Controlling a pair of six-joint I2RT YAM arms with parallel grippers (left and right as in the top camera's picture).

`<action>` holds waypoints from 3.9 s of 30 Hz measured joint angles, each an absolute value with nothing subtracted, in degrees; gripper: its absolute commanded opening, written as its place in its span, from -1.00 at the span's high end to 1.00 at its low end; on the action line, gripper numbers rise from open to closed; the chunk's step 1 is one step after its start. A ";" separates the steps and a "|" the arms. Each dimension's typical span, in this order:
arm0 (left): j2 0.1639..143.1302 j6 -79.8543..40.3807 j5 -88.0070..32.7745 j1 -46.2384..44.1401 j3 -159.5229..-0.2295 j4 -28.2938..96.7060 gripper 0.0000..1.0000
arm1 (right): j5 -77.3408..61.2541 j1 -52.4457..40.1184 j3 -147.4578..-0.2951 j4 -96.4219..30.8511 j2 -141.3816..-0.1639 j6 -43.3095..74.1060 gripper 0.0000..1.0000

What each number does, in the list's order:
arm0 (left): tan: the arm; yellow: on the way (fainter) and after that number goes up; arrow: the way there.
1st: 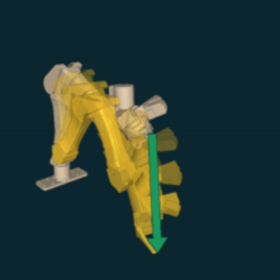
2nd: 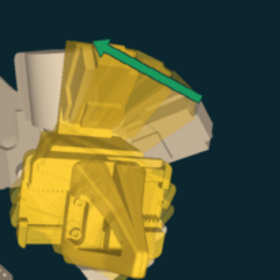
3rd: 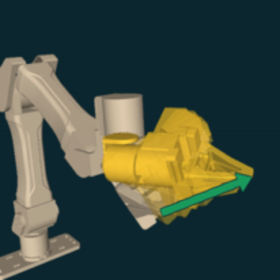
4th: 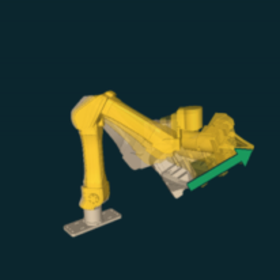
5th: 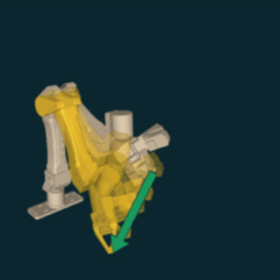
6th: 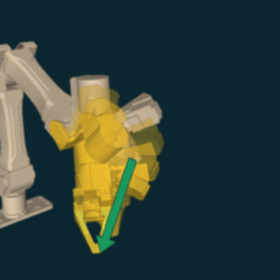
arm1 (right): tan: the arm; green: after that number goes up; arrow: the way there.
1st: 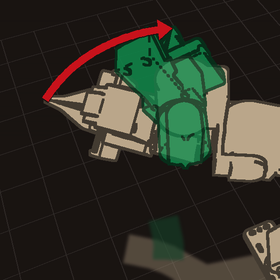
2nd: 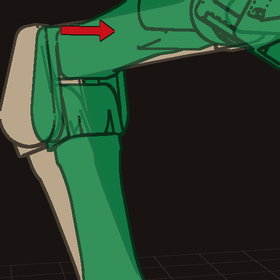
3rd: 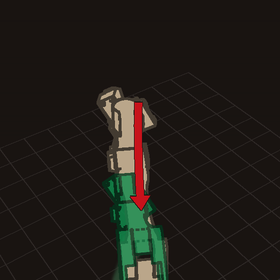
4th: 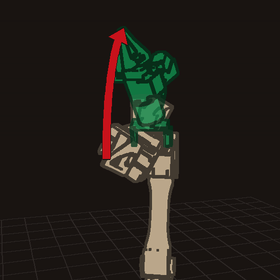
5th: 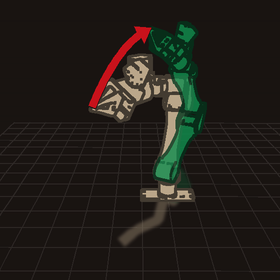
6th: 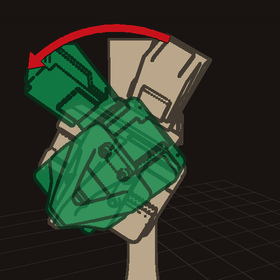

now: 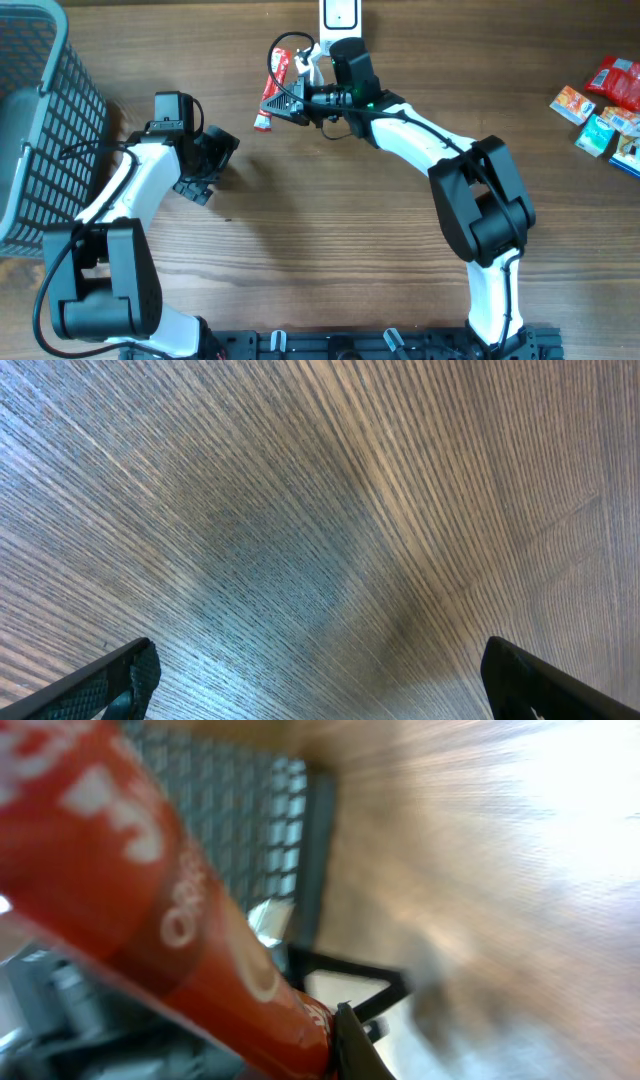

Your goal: Scan the item barcode

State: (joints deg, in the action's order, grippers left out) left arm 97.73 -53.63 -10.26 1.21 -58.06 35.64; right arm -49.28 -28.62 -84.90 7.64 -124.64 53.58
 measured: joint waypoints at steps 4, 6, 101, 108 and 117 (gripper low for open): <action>97.73 -53.63 -10.26 1.21 -58.06 35.64 -1.00 | -37.52 -30.48 -85.08 -2.61 -124.64 47.37 0.91; 97.73 -53.63 -10.26 1.21 -58.06 35.66 -1.00 | -30.76 -31.94 -85.41 -6.96 -124.60 43.55 0.92; 97.73 -53.63 -10.07 1.21 -58.06 35.66 -1.00 | 51.57 -25.41 -87.09 33.52 -130.52 -62.02 0.92; 97.73 -53.63 -10.07 1.21 -58.06 35.66 -1.00 | 63.40 -30.11 -87.09 31.51 -130.52 -61.30 0.91; 97.73 -53.63 -10.07 1.21 -58.06 35.66 -1.00 | 65.95 -35.70 -87.09 30.72 -130.52 -60.34 0.91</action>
State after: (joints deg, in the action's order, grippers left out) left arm 97.73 -53.63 -10.07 1.21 -58.06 35.66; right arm 65.95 -35.70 -87.09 30.72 -130.52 -60.34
